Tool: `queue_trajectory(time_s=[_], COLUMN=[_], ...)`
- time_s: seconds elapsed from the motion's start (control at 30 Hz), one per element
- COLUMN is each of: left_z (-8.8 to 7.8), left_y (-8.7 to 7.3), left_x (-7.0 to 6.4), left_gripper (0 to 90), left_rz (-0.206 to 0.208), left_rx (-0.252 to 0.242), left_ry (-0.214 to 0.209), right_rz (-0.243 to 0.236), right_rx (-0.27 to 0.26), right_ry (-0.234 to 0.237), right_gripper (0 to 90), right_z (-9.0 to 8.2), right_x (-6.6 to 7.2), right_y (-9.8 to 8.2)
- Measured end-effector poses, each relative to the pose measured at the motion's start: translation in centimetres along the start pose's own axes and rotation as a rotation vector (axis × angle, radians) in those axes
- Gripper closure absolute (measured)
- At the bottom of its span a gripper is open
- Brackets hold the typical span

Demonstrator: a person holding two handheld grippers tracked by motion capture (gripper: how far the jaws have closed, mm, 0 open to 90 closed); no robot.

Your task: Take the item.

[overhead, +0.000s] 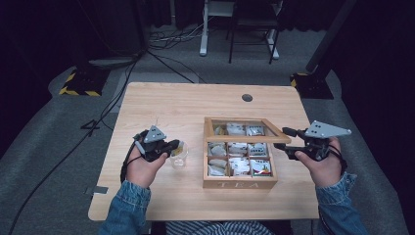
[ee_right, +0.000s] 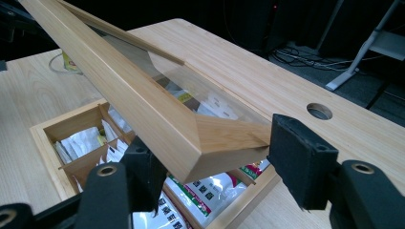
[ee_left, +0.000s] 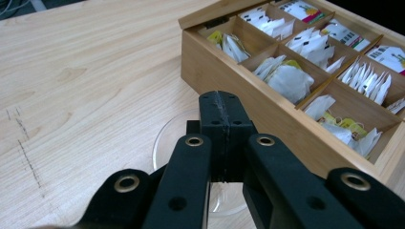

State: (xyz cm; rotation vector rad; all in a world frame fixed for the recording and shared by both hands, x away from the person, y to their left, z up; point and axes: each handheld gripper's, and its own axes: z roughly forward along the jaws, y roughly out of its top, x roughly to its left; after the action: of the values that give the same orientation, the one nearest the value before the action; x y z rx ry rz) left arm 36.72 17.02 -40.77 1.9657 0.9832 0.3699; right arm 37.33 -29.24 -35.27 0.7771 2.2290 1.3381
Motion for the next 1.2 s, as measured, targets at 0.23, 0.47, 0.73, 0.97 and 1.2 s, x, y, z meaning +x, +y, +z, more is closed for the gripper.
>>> queue_trajectory(time_s=[0.23, 0.47, 0.73, 0.97, 1.2], left_z=[0.4, 0.6, 0.9, 1.0, 0.7], left_y=[-0.3, -0.5, -0.7, -0.7, -0.4], left_x=[0.1, 0.2, 0.3, 0.3, 0.1], left_gripper=[89.9, 89.8, 89.7, 83.3, 66.7], left_rz=[0.004, 0.001, -0.001, -0.005, 0.022], left_rx=[0.019, 0.027, 0.045, 0.051, 0.024], left_ry=[0.0, -0.004, -0.009, -0.028, -0.023], right_rz=[0.0, 0.0, -0.001, -0.001, -0.002], right_rx=[0.0, 0.001, 0.001, 0.001, 0.002], right_ry=[0.0, 0.0, 0.0, -0.001, 0.0], right_gripper=[40.3, 40.4, 40.3, 40.3, 40.2], right_z=[0.0, 0.0, 0.0, 0.0, 0.0], right_x=[0.0, 0.0, 0.0, 0.0, 0.0], right_y=[0.0, 0.0, 0.0, 0.0, 0.0])
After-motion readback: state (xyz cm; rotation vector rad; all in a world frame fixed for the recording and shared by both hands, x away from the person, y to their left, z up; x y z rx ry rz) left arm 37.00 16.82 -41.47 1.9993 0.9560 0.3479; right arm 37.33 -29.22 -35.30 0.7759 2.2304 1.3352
